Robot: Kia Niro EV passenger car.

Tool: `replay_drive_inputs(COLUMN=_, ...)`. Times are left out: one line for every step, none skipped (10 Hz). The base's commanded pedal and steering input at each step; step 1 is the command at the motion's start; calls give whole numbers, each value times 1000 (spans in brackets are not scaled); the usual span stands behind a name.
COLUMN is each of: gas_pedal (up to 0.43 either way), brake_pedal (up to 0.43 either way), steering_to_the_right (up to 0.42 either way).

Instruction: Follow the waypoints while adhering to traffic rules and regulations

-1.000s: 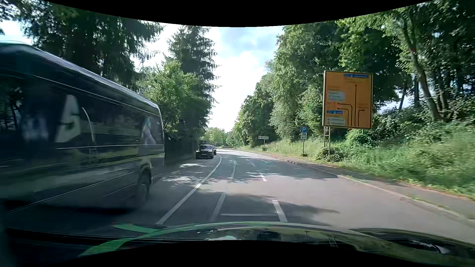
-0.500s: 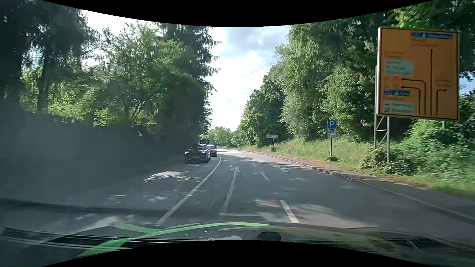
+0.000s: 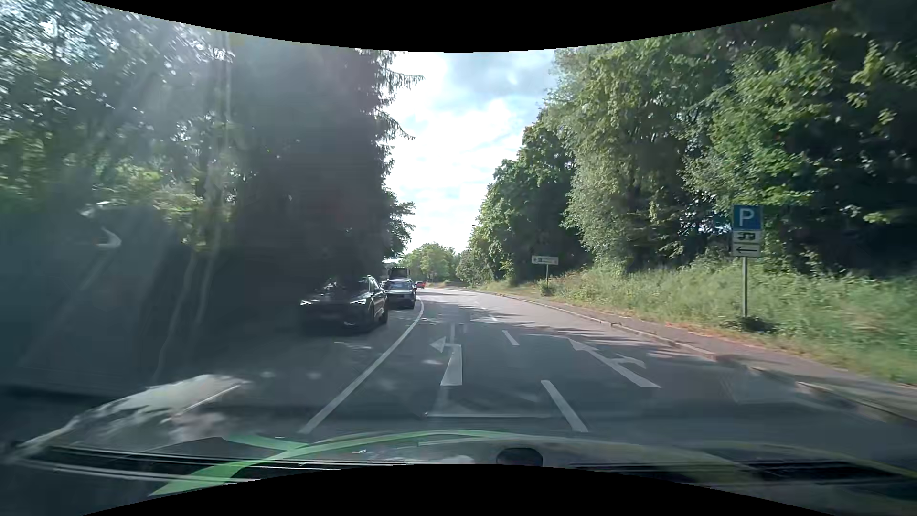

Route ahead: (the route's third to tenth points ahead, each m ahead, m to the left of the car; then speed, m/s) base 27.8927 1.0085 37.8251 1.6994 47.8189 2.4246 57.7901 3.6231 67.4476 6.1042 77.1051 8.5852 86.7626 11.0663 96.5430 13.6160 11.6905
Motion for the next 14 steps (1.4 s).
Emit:
replay_drive_inputs(gas_pedal=67, brake_pedal=0, steering_to_the_right=-18)
replay_drive_inputs(gas_pedal=67, brake_pedal=0, steering_to_the_right=-19)
replay_drive_inputs(gas_pedal=67, brake_pedal=0, steering_to_the_right=-21)
replay_drive_inputs(gas_pedal=67, brake_pedal=0, steering_to_the_right=-21)
replay_drive_inputs(gas_pedal=67, brake_pedal=0, steering_to_the_right=-21)
replay_drive_inputs(gas_pedal=67, brake_pedal=0, steering_to_the_right=-21)
replay_drive_inputs(gas_pedal=67, brake_pedal=0, steering_to_the_right=-21)
replay_drive_inputs(gas_pedal=67, brake_pedal=0, steering_to_the_right=-21)
replay_drive_inputs(gas_pedal=67, brake_pedal=0, steering_to_the_right=-21)
replay_drive_inputs(gas_pedal=67, brake_pedal=0, steering_to_the_right=-20)
replay_drive_inputs(gas_pedal=67, brake_pedal=0, steering_to_the_right=-20)
replay_drive_inputs(gas_pedal=67, brake_pedal=0, steering_to_the_right=-19)
replay_drive_inputs(gas_pedal=67, brake_pedal=0, steering_to_the_right=-17)
replay_drive_inputs(gas_pedal=67, brake_pedal=0, steering_to_the_right=-15)
